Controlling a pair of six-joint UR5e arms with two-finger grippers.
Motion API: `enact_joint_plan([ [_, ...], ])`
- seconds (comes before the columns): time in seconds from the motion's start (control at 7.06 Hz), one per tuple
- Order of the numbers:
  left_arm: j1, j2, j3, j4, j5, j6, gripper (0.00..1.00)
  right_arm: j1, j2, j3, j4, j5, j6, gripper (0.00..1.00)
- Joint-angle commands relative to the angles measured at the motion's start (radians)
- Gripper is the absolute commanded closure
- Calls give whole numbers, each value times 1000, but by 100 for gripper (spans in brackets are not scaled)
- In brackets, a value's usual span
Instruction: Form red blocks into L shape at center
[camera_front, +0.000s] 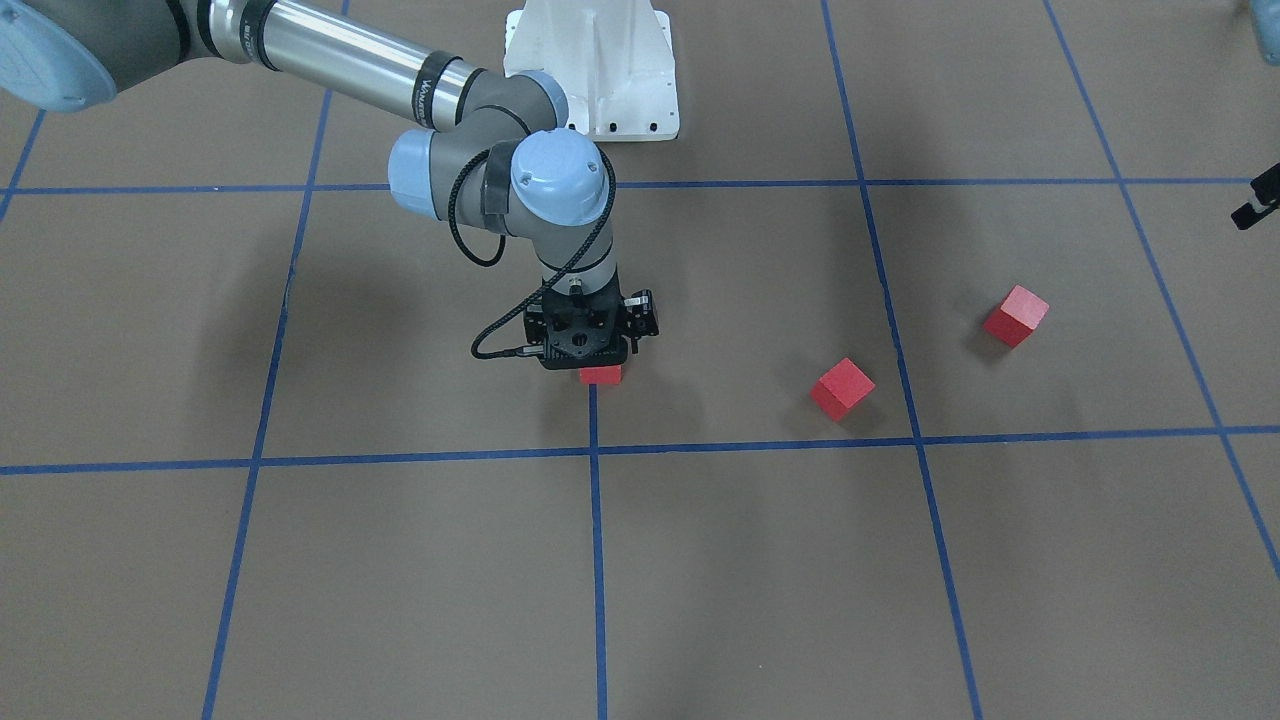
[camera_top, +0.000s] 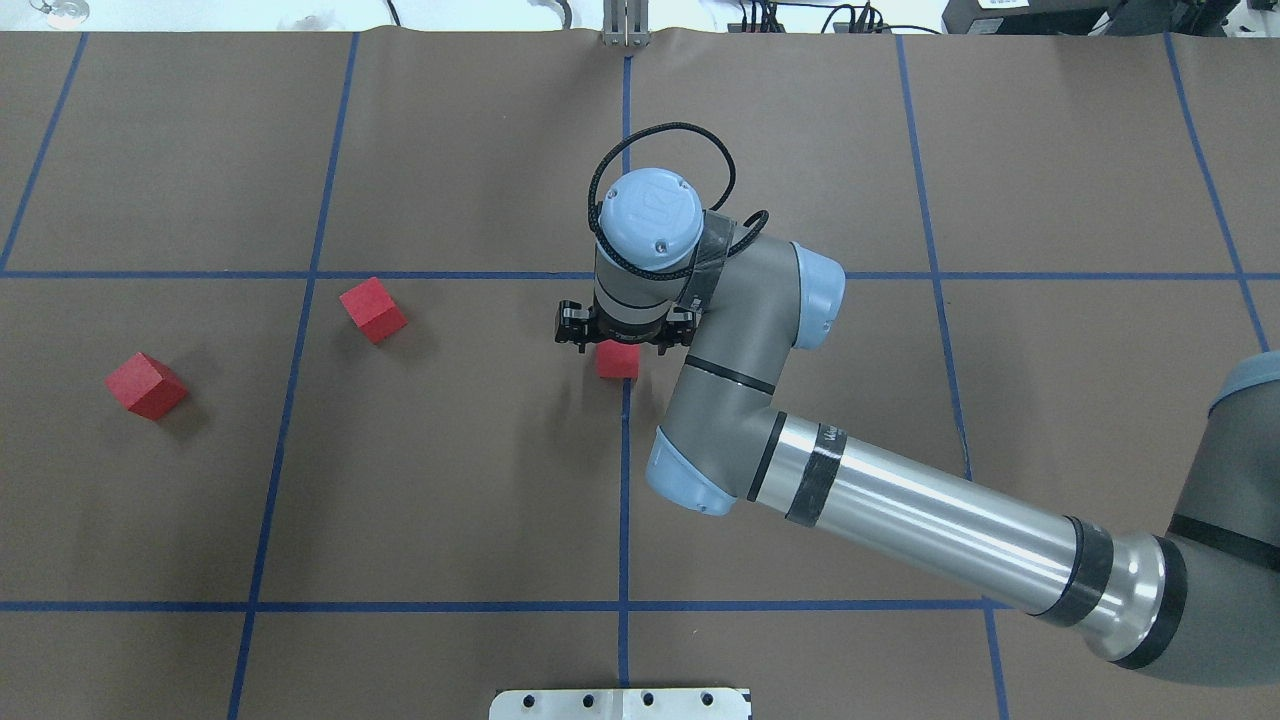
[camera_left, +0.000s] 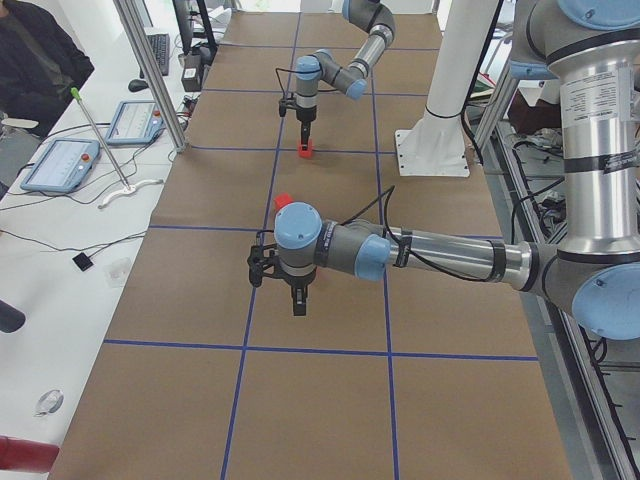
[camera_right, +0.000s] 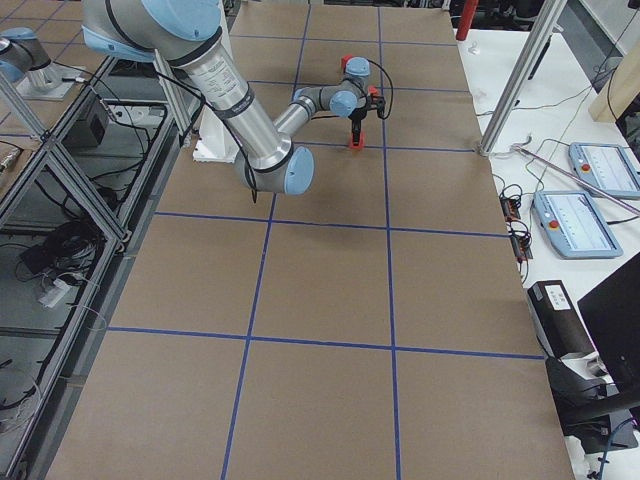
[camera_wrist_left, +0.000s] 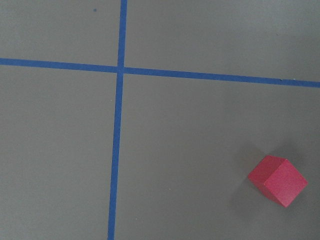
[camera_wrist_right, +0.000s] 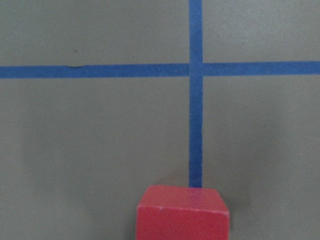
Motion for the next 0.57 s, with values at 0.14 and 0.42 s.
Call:
enact_joint_plan([
  [0.14, 224, -176, 0, -161, 14, -525, 0, 152, -177, 188, -5, 126, -6, 0],
  [0.42, 362, -307, 19, -157, 72, -718, 0, 270, -329, 282, 5, 230, -49, 0],
])
